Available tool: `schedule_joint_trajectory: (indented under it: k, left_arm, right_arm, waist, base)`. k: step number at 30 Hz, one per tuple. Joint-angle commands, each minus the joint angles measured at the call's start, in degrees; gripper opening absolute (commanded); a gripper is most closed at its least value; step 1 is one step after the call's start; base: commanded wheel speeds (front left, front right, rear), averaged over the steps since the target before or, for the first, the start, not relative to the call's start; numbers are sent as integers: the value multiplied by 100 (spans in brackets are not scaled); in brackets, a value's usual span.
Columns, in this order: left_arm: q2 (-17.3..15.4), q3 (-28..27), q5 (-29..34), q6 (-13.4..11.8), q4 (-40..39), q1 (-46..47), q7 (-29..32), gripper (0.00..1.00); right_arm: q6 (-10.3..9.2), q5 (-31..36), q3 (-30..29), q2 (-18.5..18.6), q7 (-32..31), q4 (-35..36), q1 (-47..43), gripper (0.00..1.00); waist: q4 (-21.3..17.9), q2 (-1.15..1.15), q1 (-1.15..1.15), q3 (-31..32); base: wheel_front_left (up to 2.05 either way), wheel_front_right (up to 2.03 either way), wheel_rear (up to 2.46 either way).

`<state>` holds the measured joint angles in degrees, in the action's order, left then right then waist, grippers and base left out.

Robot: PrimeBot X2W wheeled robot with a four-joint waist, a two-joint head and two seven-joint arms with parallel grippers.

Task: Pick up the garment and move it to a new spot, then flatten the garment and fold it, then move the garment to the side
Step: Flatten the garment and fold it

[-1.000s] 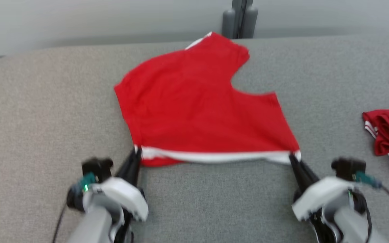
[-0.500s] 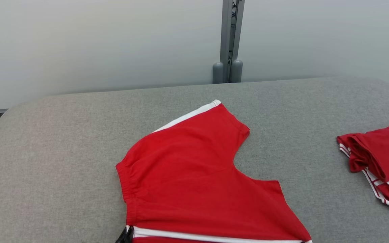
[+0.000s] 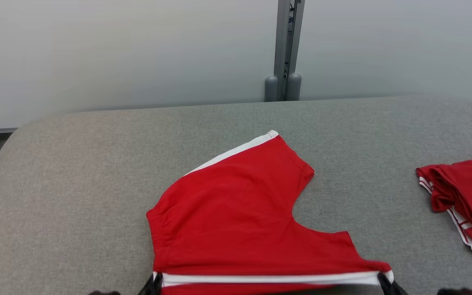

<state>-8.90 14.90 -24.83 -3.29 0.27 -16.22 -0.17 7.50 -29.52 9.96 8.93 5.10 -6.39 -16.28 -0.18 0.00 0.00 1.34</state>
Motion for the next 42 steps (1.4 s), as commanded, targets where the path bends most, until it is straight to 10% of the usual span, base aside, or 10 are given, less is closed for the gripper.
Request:
schedule_joint_trajectory:
  k: [1,28,29,30,32,42]
  left_arm:
    - [-72,-58,-59,5,-60,269,68,0]
    - [411,263,-529,825,1567,3717,-184,0]
    - [413,284,-522,839,1637,3757,-226,13]
    - [419,307,-520,847,1710,3782,-268,83]
    - [439,328,-540,862,1824,3791,-354,100]
    - [355,119,-30,260,1664,3245,-1368,100]
  right_arm:
    - [-2,27,-10,125,-16,-77,414,0]
    - [-2,-1073,2183,971,476,-3868,6649,0]
    - [-2,-1138,2276,956,532,-3942,6704,0]
    - [-1,-1204,2371,928,593,-3995,6738,30]
    - [-2,-1305,2536,929,721,-4062,6767,100]
    - [-1,-964,2199,975,1013,-3377,6147,100]
  waist:
    - [78,0,0,-121]
    - [1358,0,0,-2436]
    - [1356,0,0,-2445]
    - [1348,0,0,-2448]
    - [1315,0,0,-2434]
    - [1028,0,0,-2066]
  base:
    - [0,0,0]
    - [0,0,0]
    - [0,0,0]
    - [0,0,0]
    - [0,0,0]
    - [0,0,0]
